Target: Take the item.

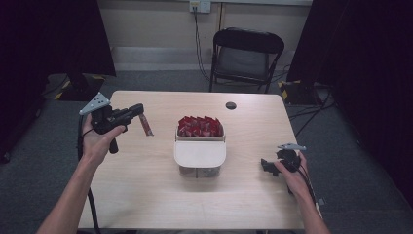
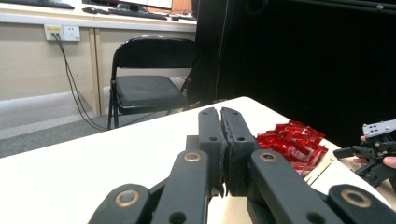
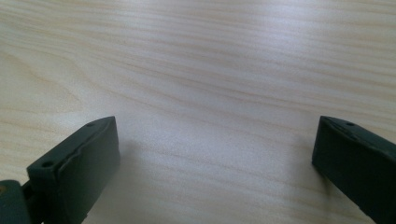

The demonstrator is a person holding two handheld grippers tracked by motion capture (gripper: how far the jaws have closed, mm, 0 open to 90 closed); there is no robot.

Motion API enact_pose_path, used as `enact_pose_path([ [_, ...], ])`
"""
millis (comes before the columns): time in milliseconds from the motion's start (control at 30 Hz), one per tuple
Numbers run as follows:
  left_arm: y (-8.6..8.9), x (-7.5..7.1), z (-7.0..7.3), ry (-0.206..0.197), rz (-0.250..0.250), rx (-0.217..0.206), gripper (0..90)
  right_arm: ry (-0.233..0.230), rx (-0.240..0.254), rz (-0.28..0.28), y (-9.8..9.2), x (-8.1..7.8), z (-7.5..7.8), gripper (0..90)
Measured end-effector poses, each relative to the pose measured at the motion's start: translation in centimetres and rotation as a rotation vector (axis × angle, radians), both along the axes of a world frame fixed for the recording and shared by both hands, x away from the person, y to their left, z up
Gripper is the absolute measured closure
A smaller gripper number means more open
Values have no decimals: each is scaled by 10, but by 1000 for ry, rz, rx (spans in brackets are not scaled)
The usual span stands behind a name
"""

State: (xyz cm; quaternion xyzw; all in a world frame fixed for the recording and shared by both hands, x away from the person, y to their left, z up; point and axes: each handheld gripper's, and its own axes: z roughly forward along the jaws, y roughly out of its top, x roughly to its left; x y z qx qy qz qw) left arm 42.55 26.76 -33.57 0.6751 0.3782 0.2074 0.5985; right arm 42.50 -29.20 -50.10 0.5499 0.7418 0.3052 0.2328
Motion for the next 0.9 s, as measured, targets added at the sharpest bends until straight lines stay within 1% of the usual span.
enact_pose_path([
  [33,-1,2,-3,2,3,6,879,0,0,0,0,0,0,3],
  [67,-1,4,-7,15,7,12,878,0,0,0,0,0,0,3],
  [133,-2,5,-10,16,7,10,879,0,0,0,0,0,0,2],
  [200,-4,6,-14,24,6,23,878,0,0,0,0,0,0,3],
  [267,-5,9,-21,31,-3,36,878,0,0,0,0,0,0,3],
  [400,-5,11,-27,40,0,41,879,0,0,0,0,0,0,3],
  [467,-5,13,-31,49,4,43,878,0,0,0,0,0,0,2],
  [500,-6,15,-35,58,0,44,878,0,0,0,0,0,0,2],
  [533,-7,16,-37,62,1,52,878,0,0,0,0,0,0,2],
  [567,-7,16,-37,62,1,52,878,0,0,0,0,0,0,2],
  [667,-10,19,-44,74,0,60,878,1,0,0,0,0,0,1],
  [700,-13,21,-46,87,-5,66,879,1,0,0,0,0,0,1],
  [833,-18,25,-50,99,-13,68,878,1,0,0,0,0,0,1],
  [900,-22,27,-53,105,-24,78,878,1,0,0,0,0,0,1],
])
